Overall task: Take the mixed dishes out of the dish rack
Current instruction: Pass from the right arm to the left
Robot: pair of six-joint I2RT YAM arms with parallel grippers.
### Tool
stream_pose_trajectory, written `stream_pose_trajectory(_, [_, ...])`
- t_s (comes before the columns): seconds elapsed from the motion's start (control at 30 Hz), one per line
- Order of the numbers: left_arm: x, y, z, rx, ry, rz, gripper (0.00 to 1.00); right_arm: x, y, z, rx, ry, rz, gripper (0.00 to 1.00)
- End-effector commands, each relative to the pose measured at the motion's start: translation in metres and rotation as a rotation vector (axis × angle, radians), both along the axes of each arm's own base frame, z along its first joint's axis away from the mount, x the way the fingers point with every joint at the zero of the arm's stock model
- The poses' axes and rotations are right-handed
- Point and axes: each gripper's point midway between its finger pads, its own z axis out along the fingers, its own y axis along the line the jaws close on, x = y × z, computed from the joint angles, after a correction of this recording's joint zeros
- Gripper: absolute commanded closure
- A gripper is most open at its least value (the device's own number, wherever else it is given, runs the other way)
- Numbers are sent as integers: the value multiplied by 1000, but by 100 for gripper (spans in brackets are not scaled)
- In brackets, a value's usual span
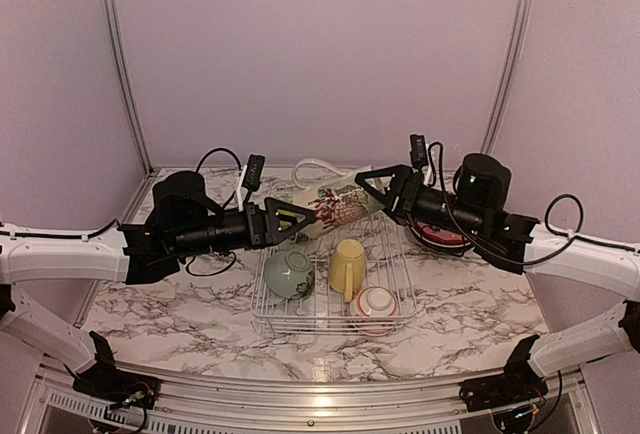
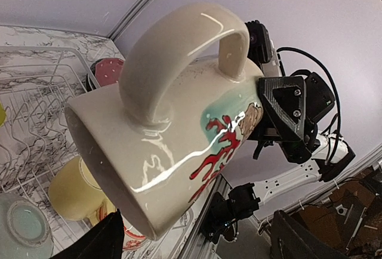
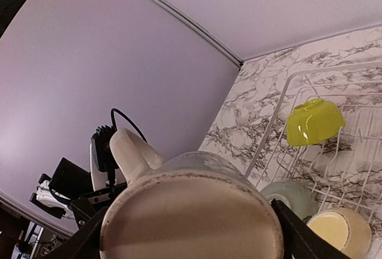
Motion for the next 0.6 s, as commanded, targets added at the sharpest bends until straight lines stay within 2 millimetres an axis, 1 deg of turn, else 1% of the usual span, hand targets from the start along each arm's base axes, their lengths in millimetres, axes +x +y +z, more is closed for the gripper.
stream_pose_trajectory(0.0, [-1,-3,22,-101,-6,-26,13,-12,3,58,190,-125,64,98])
stream_pose_trajectory(0.1, [-4,-6,32,-164,-6,-62,18,-13,10,54,216,-105,107,98])
stream_pose_trajectory(0.23, [-5,-9,38,-226,6,-95,35,-15,14,51,241,-99,138,98])
stream_pose_trajectory(0.37, [-2,-2,42,-297,35,-106,53,-14,14,50,247,-98,136,98])
stream_pose_trajectory(0.43, [-1,3,45,-344,50,-116,63,-15,15,50,247,-100,141,97])
stream_pose_trajectory(0.47, [-1,6,47,-366,51,-122,69,-15,15,50,244,-102,142,96])
stream_pose_trajectory(0.53, [-1,10,50,-400,49,-130,81,-14,16,47,236,-99,142,88])
stream_pose_trajectory(0.57, [-1,10,50,-406,50,-137,86,-14,16,46,234,-96,144,86])
